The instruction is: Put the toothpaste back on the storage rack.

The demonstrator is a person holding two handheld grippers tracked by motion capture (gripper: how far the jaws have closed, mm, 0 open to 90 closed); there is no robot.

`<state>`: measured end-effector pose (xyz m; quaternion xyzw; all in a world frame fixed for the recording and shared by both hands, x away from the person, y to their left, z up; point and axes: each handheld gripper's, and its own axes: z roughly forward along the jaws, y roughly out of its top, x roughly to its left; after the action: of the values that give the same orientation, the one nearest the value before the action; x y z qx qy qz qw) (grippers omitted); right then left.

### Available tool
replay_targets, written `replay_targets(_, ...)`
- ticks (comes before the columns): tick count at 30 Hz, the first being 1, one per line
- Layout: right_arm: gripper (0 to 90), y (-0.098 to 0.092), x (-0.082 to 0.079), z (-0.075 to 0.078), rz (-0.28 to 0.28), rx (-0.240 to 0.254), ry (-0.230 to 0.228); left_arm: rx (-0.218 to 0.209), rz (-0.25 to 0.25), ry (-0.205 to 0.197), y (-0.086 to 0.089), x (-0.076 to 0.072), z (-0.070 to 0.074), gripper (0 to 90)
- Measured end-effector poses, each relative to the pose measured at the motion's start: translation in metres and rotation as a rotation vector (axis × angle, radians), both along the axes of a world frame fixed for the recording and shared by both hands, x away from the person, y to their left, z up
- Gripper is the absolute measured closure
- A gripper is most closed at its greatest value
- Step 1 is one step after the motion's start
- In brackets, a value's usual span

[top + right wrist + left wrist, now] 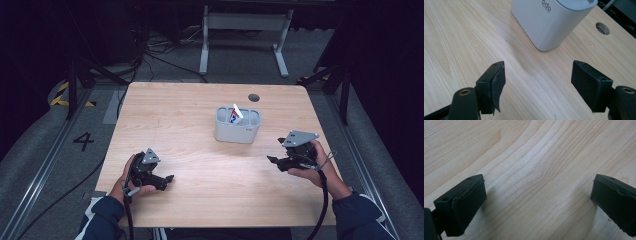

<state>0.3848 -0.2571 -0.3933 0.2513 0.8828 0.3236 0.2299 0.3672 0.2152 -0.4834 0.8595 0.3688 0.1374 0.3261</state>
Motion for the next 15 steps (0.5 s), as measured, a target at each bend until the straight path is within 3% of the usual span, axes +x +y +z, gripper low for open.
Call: replay_targets(15, 28.1, -0.036, -0.016, -0.028, -0.027, 0.006, 0.013, -0.008, 0.006, 0.002, 0.0, -0.001, 0.0, 0.5)
